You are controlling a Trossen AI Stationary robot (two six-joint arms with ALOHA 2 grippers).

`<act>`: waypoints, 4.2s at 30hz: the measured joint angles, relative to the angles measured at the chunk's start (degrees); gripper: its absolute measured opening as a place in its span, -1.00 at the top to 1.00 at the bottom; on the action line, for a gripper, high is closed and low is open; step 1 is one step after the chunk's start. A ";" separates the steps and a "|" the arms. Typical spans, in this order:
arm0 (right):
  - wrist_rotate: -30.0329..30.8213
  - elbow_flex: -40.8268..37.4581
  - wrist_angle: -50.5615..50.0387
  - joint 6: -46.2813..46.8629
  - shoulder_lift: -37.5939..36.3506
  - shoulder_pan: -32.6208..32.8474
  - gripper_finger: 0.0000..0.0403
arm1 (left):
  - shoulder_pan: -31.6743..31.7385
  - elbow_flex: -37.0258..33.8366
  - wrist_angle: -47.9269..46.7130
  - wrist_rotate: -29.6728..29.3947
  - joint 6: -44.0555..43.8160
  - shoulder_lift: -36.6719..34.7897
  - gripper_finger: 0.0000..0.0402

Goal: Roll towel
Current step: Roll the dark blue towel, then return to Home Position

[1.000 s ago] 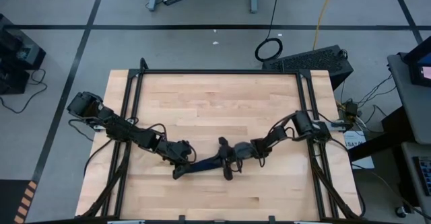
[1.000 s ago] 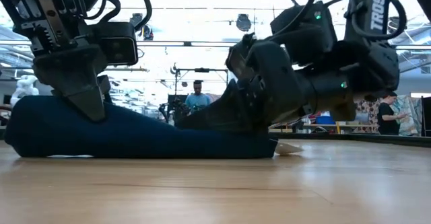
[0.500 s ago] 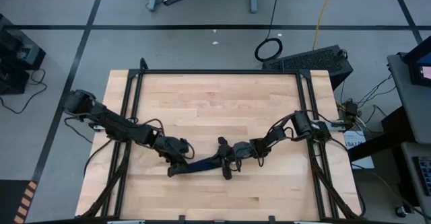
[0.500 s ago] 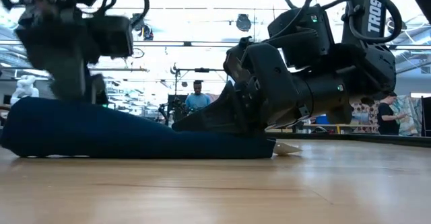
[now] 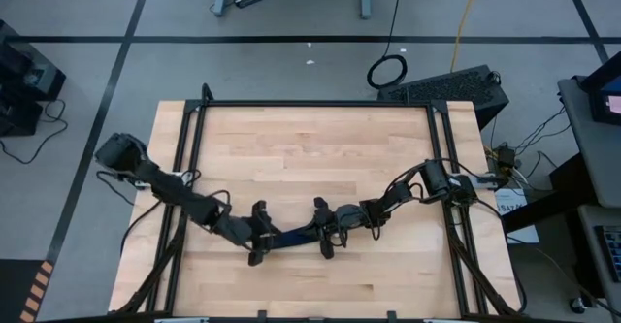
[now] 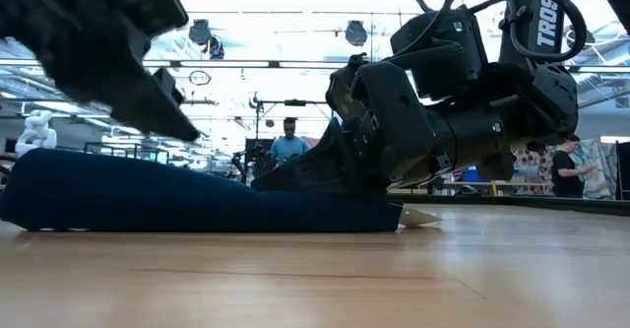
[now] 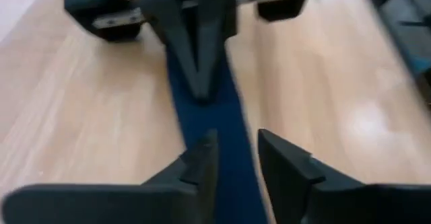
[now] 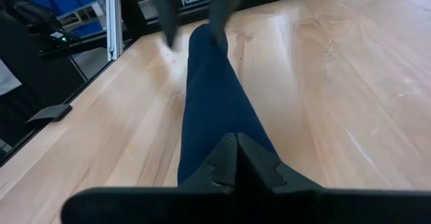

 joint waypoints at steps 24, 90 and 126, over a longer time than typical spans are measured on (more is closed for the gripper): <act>-0.31 -0.04 -1.92 -0.13 -0.07 0.17 1.00 | -3.91 -0.02 -1.63 -2.88 -7.36 6.12 0.96; -6.33 -0.22 -16.25 -4.55 -17.27 0.00 1.00 | -12.15 -5.31 -8.24 -16.38 -13.57 -11.37 0.97; 10.54 -37.05 -47.45 -18.70 -90.51 -0.37 1.00 | 16.29 -9.62 12.83 -3.11 26.81 -21.76 0.99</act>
